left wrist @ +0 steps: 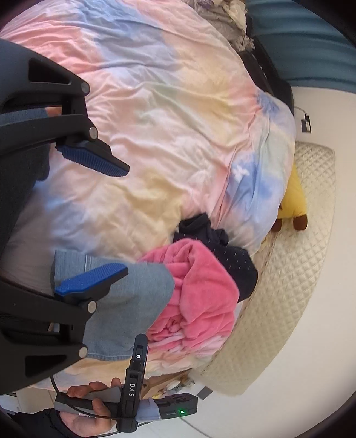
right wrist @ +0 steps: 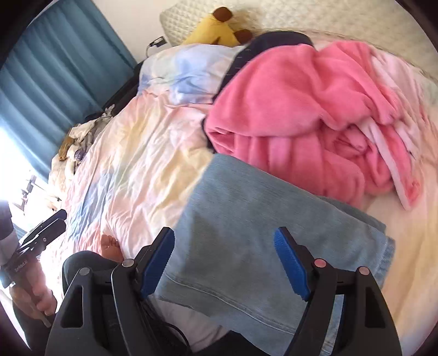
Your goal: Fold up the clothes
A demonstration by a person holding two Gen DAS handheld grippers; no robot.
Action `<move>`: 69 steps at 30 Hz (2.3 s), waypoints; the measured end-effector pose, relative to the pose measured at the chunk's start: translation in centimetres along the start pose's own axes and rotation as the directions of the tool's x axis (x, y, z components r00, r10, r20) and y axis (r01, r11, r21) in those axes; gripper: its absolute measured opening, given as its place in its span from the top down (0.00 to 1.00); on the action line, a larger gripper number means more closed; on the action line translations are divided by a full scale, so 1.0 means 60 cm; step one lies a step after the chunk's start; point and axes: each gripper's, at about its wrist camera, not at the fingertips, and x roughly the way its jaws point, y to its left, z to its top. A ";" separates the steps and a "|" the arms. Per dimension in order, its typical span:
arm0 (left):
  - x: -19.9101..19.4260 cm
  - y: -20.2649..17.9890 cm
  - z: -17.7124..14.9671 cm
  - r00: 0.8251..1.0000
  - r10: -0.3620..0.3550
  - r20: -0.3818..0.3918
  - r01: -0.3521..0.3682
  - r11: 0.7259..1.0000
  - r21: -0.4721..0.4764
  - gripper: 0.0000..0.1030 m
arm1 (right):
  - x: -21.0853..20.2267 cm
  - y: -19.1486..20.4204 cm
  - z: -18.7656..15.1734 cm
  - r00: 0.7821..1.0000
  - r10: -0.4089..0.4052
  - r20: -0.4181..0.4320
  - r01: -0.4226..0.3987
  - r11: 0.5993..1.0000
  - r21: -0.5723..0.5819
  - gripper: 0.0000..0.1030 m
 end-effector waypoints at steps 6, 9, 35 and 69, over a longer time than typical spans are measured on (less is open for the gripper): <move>-0.075 0.102 -0.023 0.975 0.208 0.073 -0.204 0.977 -0.061 0.34 | 0.034 0.150 0.049 0.996 0.072 0.056 -0.062 0.985 -0.163 0.26; -0.124 0.160 -0.046 0.949 0.302 0.090 -0.291 0.949 -0.118 0.34 | 0.063 0.231 0.072 0.991 0.124 0.046 -0.110 0.968 -0.225 0.26; -0.433 0.454 -0.226 0.623 0.774 0.112 -0.626 0.579 -0.522 0.34 | 0.209 0.865 -0.050 0.883 0.456 -0.110 -0.411 0.638 -0.651 0.26; -0.364 0.567 -0.378 0.395 0.916 0.065 -0.650 0.329 -0.685 0.34 | 0.332 0.897 -0.202 0.790 0.599 0.130 -0.264 0.524 -0.810 0.26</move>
